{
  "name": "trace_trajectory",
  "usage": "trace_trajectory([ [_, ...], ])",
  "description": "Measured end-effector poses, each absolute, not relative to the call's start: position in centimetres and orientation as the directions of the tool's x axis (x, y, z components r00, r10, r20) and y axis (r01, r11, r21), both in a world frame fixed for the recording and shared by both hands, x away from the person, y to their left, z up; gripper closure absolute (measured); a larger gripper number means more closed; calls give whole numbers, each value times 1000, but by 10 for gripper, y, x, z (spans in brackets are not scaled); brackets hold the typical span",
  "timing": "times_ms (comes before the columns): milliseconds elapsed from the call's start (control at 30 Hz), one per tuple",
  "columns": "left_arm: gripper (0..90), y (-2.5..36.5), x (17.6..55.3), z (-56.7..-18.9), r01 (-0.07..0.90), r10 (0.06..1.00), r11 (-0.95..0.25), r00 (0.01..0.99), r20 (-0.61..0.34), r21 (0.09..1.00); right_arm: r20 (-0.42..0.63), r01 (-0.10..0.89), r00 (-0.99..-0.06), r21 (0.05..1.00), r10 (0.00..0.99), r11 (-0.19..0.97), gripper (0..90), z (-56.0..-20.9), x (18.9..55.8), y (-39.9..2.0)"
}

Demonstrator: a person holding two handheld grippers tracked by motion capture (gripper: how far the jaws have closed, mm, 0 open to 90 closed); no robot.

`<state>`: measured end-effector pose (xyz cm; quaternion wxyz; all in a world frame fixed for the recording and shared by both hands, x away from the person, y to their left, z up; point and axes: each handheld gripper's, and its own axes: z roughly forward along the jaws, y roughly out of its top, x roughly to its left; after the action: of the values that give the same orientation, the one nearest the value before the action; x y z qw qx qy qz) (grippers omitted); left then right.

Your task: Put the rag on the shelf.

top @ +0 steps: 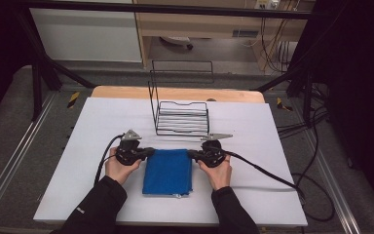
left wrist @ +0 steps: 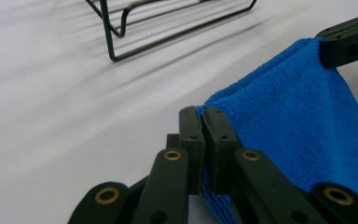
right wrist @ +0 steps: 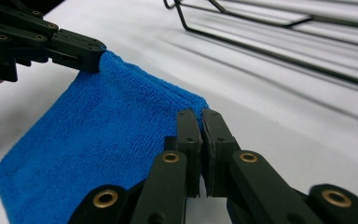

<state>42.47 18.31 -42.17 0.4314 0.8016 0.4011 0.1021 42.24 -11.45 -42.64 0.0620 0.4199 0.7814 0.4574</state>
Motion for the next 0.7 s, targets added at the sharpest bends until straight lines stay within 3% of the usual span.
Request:
trace_trajectory([
  [700,865,185,396,-389,463,717,-233,676,-171,855,210,471,-702,854,681,222,874,-388,403,-126],
])
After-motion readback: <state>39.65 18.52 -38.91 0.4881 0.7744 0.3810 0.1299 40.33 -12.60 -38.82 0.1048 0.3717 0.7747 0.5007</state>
